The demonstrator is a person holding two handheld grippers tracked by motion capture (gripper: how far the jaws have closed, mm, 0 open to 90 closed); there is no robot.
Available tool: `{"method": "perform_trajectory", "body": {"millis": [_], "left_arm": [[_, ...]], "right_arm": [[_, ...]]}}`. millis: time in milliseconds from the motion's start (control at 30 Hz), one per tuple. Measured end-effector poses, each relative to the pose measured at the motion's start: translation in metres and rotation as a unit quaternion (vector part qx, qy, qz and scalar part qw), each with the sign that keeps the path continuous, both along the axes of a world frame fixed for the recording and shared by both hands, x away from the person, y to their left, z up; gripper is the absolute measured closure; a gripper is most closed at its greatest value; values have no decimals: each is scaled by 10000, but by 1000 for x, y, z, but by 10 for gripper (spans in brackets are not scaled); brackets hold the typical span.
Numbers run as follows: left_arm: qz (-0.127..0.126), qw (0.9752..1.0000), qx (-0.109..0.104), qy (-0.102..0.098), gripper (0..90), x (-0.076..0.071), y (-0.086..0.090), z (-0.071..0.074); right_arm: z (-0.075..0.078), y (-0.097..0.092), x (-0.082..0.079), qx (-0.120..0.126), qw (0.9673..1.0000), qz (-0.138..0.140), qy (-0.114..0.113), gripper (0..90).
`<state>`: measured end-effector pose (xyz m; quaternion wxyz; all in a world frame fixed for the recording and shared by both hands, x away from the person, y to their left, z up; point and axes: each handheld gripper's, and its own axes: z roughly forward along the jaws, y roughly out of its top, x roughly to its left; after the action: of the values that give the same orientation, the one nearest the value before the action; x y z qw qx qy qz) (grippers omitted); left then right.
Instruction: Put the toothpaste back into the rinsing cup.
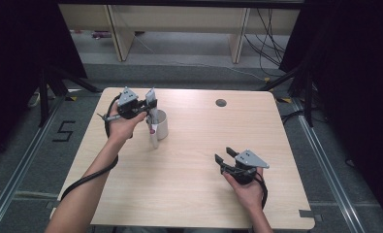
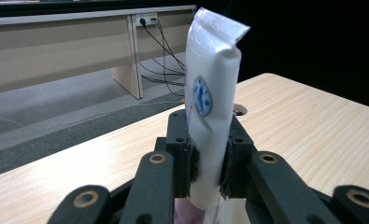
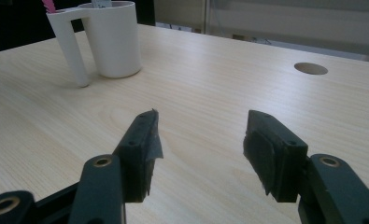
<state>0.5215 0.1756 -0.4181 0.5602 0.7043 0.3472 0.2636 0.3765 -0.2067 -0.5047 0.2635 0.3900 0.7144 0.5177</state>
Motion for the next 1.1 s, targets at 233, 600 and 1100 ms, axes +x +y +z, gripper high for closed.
{"method": "perform_trajectory", "body": {"millis": [233,600,1100], "left_arm": [[-5,10000,6,66,764,2,0,-4],[-20,9999,23,150,764,5,-2,-11],[-35,9998,41,188,764,6,-2,-20]], "right_arm": [[0,0,0,8,10000,0,-6,453],[0,0,0,-2,10000,0,-11,448],[0,1,0,21,10000,11,27,449]]}}
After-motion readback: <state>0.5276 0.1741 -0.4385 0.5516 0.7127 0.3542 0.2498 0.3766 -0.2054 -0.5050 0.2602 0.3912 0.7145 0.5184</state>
